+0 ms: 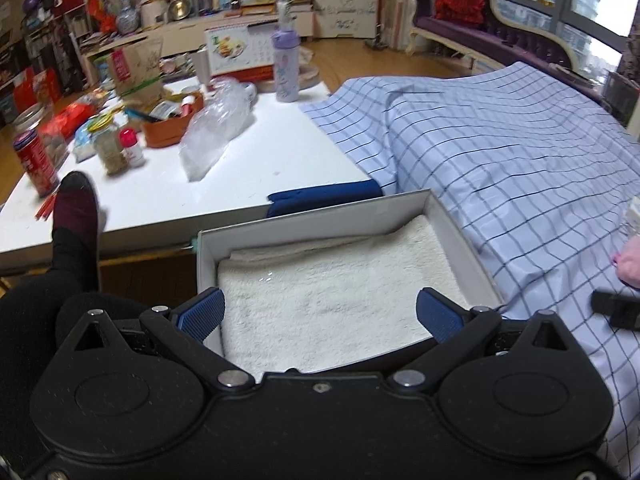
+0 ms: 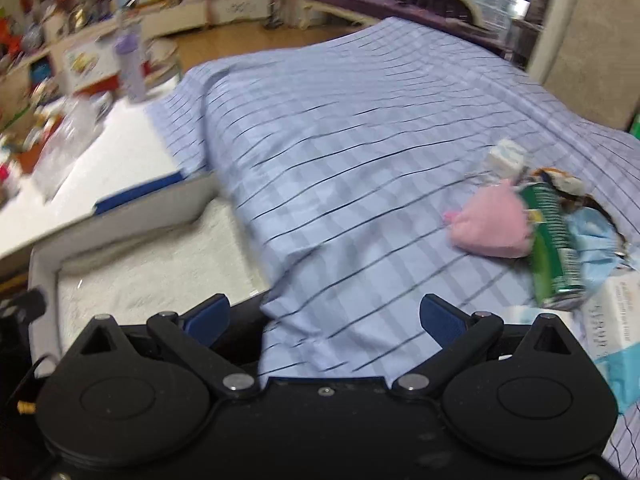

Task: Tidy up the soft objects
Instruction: 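Move both tools over the pile of items on the bedsheet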

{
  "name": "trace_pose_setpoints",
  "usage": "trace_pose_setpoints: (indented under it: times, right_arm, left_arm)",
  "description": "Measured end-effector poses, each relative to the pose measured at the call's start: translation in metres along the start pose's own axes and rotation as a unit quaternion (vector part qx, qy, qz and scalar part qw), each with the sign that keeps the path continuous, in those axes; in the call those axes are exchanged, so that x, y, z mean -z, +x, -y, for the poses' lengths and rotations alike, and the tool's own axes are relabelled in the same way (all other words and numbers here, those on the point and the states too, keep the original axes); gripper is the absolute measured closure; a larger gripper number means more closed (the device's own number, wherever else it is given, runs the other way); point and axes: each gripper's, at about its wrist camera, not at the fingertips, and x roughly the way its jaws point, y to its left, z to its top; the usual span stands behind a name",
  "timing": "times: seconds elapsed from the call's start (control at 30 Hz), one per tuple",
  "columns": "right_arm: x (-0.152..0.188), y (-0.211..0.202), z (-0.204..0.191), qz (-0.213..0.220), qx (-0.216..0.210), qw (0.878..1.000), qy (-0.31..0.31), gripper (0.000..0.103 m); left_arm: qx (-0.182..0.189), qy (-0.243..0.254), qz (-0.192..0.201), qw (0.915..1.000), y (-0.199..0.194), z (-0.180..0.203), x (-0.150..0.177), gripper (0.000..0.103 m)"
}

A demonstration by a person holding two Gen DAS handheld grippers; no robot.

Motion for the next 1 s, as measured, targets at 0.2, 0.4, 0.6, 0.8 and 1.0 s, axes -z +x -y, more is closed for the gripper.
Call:
trace_pose_setpoints:
  times: [0.2, 0.4, 0.6, 0.8, 1.0]
  right_arm:
    - [-0.007, -0.008, 0.08, 0.012, 0.04, 0.998, 0.05, 0.002]
    - [0.008, -0.022, 0.178, 0.007, 0.109, 0.988, 0.114, 0.002]
    - [0.042, -0.034, 0.255, -0.007, 0.163, 0.966, 0.203, 0.004]
    - [0.082, -0.038, 0.267, -0.04, 0.136, 0.966, 0.215, 0.011]
    - [0.091, -0.027, 0.234, -0.078, 0.01, 0.975, 0.207, 0.012]
  left_arm:
    - [0.044, 0.034, 0.012, 0.9984, -0.006, 0.017, 0.002, 0.005]
    - [0.1, 0.068, 0.015, 0.9926, -0.012, 0.05, 0.012, 0.005]
    - [0.161, 0.125, 0.002, 0.9791, -0.021, 0.095, 0.03, 0.005]
    - [0.204, 0.175, -0.017, 0.963, -0.029, 0.128, 0.049, 0.004]
    - [0.196, 0.199, -0.023, 0.9599, -0.03, 0.135, 0.058, 0.004]
